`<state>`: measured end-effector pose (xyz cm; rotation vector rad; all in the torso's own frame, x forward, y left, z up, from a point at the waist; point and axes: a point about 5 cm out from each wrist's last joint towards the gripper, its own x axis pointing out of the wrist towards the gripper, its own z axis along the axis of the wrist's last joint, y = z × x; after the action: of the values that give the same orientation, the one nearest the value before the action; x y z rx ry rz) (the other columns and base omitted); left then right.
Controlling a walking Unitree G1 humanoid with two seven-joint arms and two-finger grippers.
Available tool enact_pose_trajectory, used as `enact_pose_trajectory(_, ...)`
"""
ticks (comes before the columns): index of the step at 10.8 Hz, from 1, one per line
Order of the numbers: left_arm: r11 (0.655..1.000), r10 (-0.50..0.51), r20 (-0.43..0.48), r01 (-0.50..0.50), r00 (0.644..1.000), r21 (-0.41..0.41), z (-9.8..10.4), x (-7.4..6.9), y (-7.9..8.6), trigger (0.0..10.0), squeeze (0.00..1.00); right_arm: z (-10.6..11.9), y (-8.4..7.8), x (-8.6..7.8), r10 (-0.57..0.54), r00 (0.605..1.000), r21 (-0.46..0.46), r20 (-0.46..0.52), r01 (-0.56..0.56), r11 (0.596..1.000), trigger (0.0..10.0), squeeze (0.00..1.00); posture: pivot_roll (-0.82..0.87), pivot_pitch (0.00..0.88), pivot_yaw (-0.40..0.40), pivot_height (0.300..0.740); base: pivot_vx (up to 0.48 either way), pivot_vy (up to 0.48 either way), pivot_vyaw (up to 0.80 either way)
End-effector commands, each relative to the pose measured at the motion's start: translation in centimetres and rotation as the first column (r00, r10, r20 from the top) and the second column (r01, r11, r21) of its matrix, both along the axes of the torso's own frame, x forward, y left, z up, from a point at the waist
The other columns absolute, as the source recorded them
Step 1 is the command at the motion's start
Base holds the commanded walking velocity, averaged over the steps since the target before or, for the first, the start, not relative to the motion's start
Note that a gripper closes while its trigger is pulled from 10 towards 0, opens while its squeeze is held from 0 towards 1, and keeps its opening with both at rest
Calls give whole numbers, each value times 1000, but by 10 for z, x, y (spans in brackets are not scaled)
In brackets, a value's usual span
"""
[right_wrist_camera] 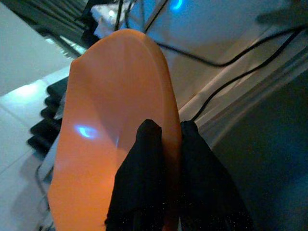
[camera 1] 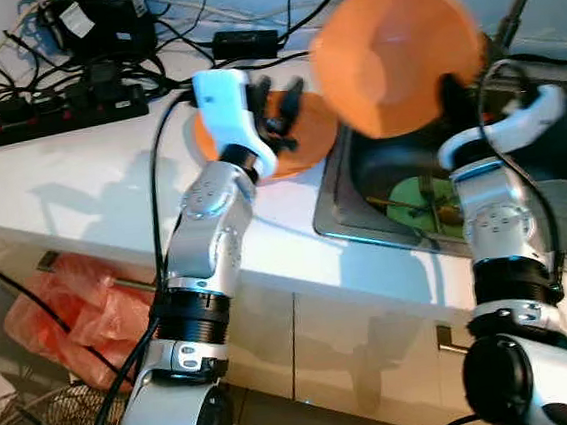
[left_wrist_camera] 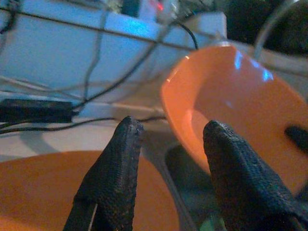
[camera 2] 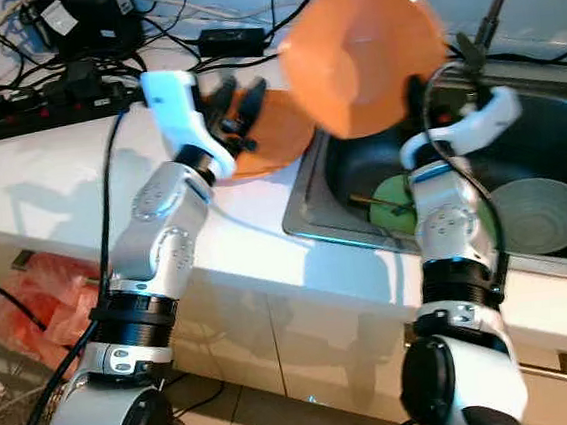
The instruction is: Kitchen organization
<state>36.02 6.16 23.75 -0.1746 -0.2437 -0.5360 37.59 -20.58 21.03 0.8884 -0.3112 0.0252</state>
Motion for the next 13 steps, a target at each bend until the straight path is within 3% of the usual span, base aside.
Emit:
enact_pose_trajectory(1, 998, -34, -1, 34, 999, 46, -3, -4, -5, 10000, 0, 13, -6, 1, -43, 998, -13, 41, 44, 999, 0, 0, 80, 69, -1, 740, 0, 0, 0)
enact_pose_trajectory(2, 985, -100, -33, 103, 994, 138, -15, -9, -11, 10000, 0, 10, -10, 0, -89, 996, -123, 17, 91, 988, 0, 0, 79, 70, 0, 740, 0, 0, 0)
enact_pose_trajectory(3, 977, -128, -50, 134, 991, 168, -20, -12, -13, 10000, 0, 10, -12, -1, -113, 994, -154, 13, 113, 982, 0, 0, 79, 70, 0, 740, 0, 0, 0)
enact_pose_trajectory(4, 964, -142, -73, 154, 987, 215, -28, -14, -13, 10000, 0, 10, -17, -2, -168, 986, -252, 15, 166, 953, 0, 0, 79, 70, 0, 740, 0, 0, 0)
enact_pose_trajectory(5, 956, -154, -99, 174, 983, 236, -35, -16, -13, 10000, 0, 11, -20, -2, -212, 977, -360, 16, 204, 910, 0, 0, 79, 70, 0, 740, 0, 0, 0)
enact_pose_trajectory(7, 948, -157, -120, 184, 980, 260, -40, -18, -9, 10000, 0, 10, -22, -2, -260, 965, -480, 19, 237, 844, 0, 0, 81, 70, -1, 740, 0, 0, 0)
enact_pose_trajectory(10, 941, -156, -137, 190, 978, 280, -44, -21, -5, 10000, 0, 6, -25, -3, -314, 949, -594, 22, 265, 759, 0, 0, 85, 66, -1, 740, 0, 0, 0)
enact_pose_trajectory(11, 936, -163, -145, 199, 976, 290, -47, -24, -5, 10000, 0, 3, -28, -3, -361, 932, -657, 21, 285, 698, 5843, 0, 87, 64, -1, 740, 0, 0, 0)
enact_pose_trajectory(13, 935, -164, -148, 202, 975, 292, -47, -24, -5, 10000, 0, 2, -29, -3, -376, 926, -673, 22, 291, 679, 5843, 0, 87, 64, -1, 740, 0, 0, 0)
